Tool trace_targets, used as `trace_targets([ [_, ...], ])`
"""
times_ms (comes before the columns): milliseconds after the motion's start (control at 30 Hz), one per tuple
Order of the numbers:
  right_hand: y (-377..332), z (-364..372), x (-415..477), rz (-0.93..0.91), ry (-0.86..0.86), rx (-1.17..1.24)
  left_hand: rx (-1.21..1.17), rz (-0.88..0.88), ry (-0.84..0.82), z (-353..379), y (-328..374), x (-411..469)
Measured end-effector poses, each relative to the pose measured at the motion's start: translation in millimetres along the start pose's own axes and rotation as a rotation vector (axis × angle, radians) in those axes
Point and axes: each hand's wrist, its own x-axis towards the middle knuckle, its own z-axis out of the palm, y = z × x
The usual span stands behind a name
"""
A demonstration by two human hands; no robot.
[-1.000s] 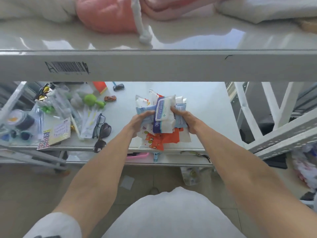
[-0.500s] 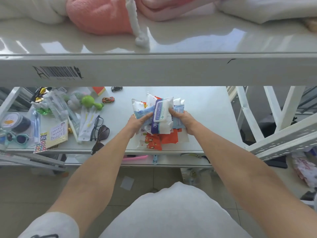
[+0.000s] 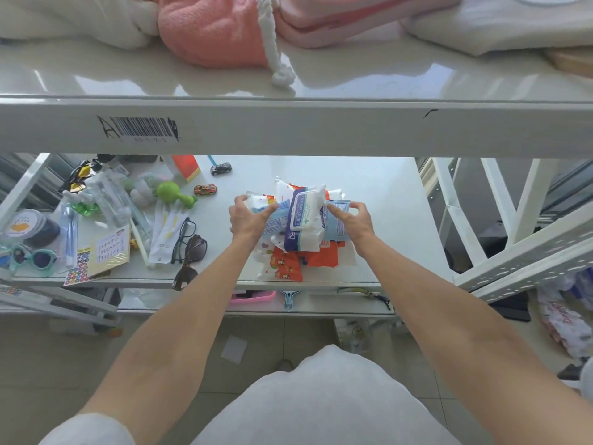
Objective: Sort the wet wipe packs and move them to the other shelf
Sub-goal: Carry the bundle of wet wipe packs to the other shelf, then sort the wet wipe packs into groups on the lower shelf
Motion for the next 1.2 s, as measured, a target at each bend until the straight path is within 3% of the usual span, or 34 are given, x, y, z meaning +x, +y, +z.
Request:
trace_targets([
  [100, 2, 0, 1, -0.031, 0.113, -0.104, 0.078, 0.294, 0.199, 13, 24, -16],
  [200, 2, 3, -1, -0.010, 0.116, -0.105, 0.166, 0.594, 0.052, 41, 47, -33],
  [333, 1, -4, -2, -0.006, 0.101, -0.021, 0.489, 0.597, -0.268, 72, 35, -45],
  [533, -3, -42, 3, 0.017, 0.152, 0.483, 0.525, 0.583, -0.223, 75, 33, -49],
  [633, -5, -69, 10, 0.040, 0.195, 0.515, 0.592, 0.575, -0.196, 78, 40, -55],
  [700, 2, -87, 14, 0.038, 0.262, 0.323, 0.596, 0.581, -0.190, 81, 42, -55],
  [800, 22, -111, 16, 0.010, 0.402, -0.204, 0.410, 0.551, -0.113, 82, 43, -55],
  [900, 40, -126, 18, -0.014, 0.406, -0.371, 0.151, 0.505, 0.083, 68, 40, -48],
  [1000, 64, -130, 20, -0.046, 0.341, -0.628, 0.284, 0.447, 0.213, 48, 29, -32],
  [1100, 95, -130, 16, 0.011, 0.168, -0.904, 0.464, 0.311, 0.136, 33, 16, -18],
  [1200, 107, -133, 15, -0.005, 0.099, -0.965, 0.568, 0.271, 0.091, 28, 11, -10],
])
